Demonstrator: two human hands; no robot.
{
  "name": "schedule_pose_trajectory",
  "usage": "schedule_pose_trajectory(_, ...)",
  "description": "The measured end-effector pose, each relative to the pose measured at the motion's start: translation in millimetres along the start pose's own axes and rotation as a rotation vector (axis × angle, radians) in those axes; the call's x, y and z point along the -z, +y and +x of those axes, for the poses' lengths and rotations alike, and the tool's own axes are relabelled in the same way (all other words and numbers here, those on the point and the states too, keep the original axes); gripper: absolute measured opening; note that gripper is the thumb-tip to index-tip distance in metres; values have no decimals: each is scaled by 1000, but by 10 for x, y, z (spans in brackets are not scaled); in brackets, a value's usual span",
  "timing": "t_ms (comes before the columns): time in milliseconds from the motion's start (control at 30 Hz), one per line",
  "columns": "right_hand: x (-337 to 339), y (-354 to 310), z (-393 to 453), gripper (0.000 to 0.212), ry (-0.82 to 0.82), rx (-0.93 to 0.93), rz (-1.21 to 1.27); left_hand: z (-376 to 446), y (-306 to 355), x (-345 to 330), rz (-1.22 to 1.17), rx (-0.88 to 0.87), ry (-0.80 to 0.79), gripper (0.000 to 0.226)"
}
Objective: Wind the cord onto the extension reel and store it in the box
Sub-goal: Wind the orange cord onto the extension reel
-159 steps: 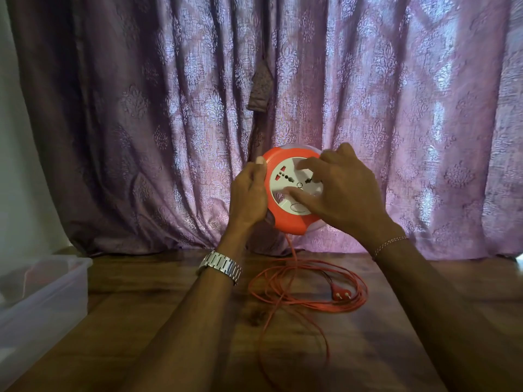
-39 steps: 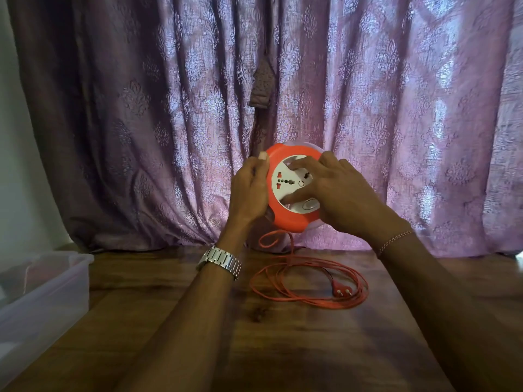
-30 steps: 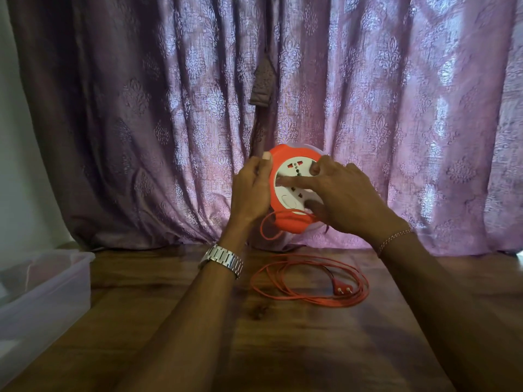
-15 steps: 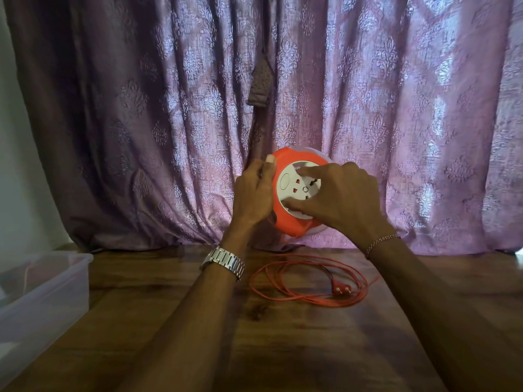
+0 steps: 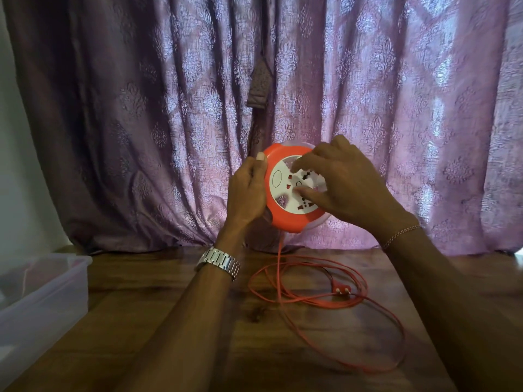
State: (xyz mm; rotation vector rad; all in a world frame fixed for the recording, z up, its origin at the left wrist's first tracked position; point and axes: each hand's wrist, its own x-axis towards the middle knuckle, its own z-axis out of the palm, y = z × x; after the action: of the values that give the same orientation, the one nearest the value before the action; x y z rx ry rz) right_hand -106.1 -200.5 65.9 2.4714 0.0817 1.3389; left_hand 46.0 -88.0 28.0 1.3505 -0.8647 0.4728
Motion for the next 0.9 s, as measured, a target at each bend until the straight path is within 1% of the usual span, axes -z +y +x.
schedule_pose_trajectory(33,1,-6,-3,24,-32,27,30,-6,-3,0,-6,0,-6,74)
schedule_pose_trajectory(67,-5,-15,-7,26,-83,40,53,-11,2,-4,-10,-5,-7,76)
schedule_pose_trajectory(167,-39,-64,-20,46,-218,59,40,-20,11,-32,-3,-19,-8,74)
schedule_pose_trajectory(233,-41,-90,-14,52,-250,68,1,-12,4,-39,-9,-12,-8,73)
schedule_pose_trajectory(300,-21,-120,-9,54,-259,61,-46,-4,-1,-32,-7,-12,-3,74)
schedule_pose_trajectory(433,20,-153,-21,56,-214,12,-107,5,-2,-26,5,-13,0,72)
schedule_pose_trajectory(600,22,-184,-73,57,-189,-81,-113,-15,8,-50,9,-12,-14,61)
schedule_pose_trajectory(700,-21,-169,-77,57,-80,-203,-92,-13,-7,-49,-4,-17,-5,63)
schedule_pose_trajectory(800,-48,-201,-65,69,22,-348,-46,0,-5,-43,-22,1,3,55)
schedule_pose_trajectory(833,-54,-216,-64,70,40,-374,-52,7,-8,-45,-26,5,9,54)
schedule_pose_trajectory(900,-62,-230,-64,71,59,-367,-90,8,1,-53,-30,5,12,54)
